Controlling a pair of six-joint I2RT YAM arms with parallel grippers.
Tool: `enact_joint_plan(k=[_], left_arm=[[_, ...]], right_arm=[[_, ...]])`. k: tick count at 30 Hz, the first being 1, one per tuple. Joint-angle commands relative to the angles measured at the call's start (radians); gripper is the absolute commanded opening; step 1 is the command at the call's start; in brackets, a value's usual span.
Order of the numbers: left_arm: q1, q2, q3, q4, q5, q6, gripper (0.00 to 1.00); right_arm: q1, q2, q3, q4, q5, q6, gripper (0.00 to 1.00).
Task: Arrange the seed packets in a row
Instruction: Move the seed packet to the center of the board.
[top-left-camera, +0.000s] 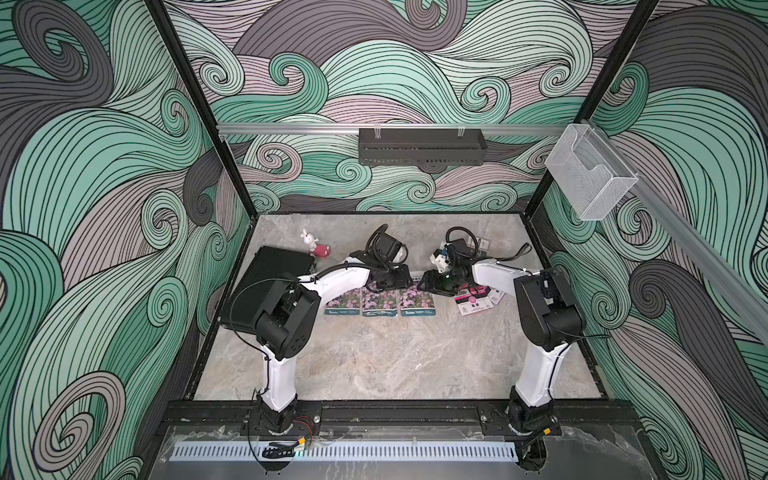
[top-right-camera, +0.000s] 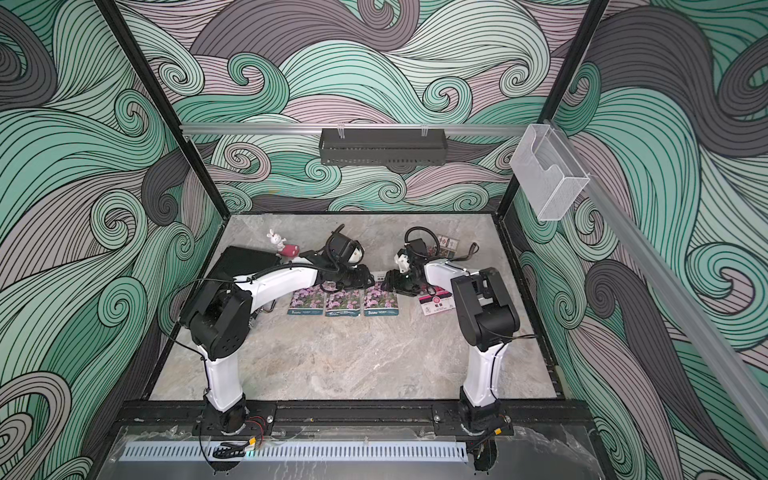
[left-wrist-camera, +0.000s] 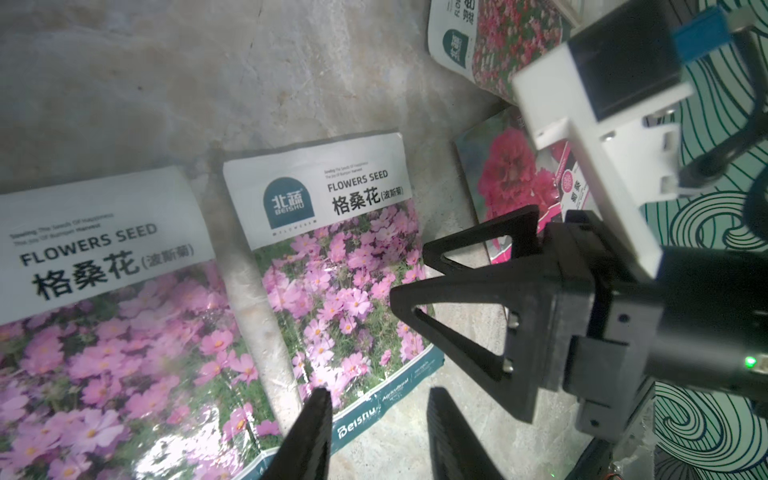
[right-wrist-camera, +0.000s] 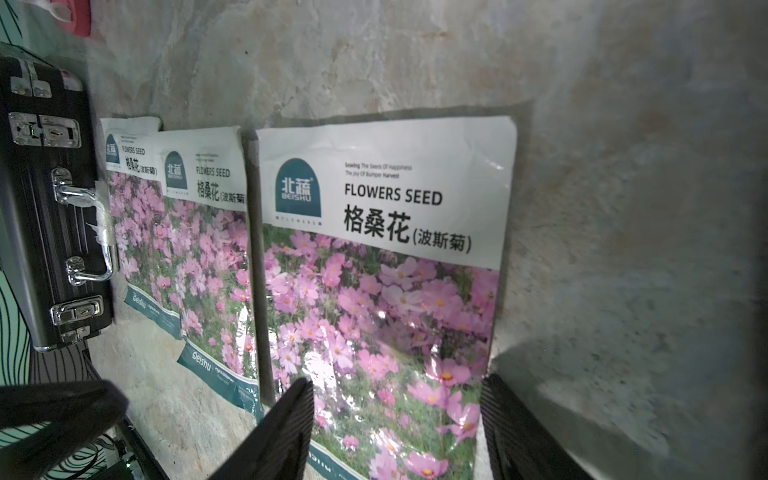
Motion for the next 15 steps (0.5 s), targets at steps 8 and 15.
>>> enact_joint_plan(k=[8,15], left_arm=[[0.012,-0.028,0.035,-0.036,-0.010,0.013,0.40],[0.011,-0.027,0.035,-0.035,-0.011,0.013,0.40]], right_arm=[[0.006,0.030,0.008,-0.028,0.015,-0.001,0.66],[0.018,0.029,0.008,-0.026,0.016,0.006,0.66]])
